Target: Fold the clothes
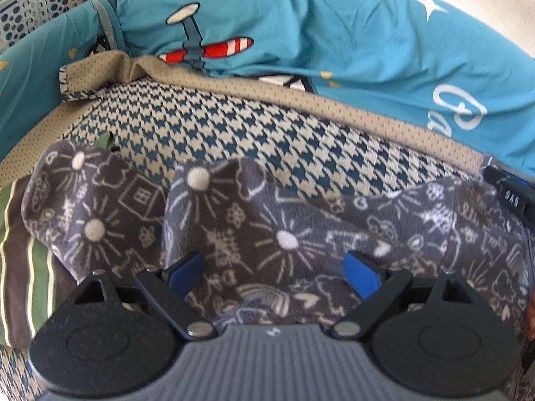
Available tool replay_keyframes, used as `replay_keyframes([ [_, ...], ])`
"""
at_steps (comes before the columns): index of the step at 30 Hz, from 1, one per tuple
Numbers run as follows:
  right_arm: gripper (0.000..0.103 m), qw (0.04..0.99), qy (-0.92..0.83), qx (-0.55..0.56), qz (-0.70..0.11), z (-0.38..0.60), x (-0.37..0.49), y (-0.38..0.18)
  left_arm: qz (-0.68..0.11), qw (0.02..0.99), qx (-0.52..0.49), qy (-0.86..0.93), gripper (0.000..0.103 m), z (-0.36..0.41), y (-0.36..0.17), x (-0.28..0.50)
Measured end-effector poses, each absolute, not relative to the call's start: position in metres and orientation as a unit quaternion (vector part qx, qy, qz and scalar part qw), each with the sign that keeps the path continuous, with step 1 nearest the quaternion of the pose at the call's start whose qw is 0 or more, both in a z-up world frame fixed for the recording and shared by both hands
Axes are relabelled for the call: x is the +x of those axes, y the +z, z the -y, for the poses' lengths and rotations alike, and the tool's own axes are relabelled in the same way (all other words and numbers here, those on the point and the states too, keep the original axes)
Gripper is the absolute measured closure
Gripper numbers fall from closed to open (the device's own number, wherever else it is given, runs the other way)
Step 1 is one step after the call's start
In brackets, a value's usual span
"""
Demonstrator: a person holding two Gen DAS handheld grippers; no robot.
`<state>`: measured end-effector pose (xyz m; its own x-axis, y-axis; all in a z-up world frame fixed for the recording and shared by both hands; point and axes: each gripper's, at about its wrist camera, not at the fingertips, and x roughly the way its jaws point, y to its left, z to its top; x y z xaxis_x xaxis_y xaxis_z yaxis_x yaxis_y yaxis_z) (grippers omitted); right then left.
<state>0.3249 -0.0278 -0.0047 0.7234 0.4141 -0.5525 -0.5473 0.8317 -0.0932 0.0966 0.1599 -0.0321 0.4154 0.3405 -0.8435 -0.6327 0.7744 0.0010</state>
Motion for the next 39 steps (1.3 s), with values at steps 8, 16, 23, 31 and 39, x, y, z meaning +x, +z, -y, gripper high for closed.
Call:
replay_keyframes([
  [8,0.097,0.949,0.227,-0.053,-0.212,0.048,0.319,0.013,-0.460,0.817,-0.162,0.308,0.012,-0.165,-0.036,0.095],
  [16,0.096,0.942,0.212,-0.053,-0.253,0.039,0.336,-0.015,-0.476,0.794,-0.184,0.329,0.012,-0.182,-0.046,0.094],
  [23,0.086,0.946,0.218,-0.053,-0.235,0.050,0.311,0.005,-0.459,0.792,-0.230,0.331,0.012,-0.201,-0.035,0.085],
  [31,0.086,0.925,0.296,-0.063,-0.229,0.047,0.240,0.016,-0.436,0.780,-0.275,0.356,0.012,-0.231,-0.024,0.067],
  [39,0.085,0.890,0.384,-0.098,-0.226,0.029,0.172,0.007,-0.426,0.785,-0.281,0.352,0.012,-0.230,-0.013,0.058],
])
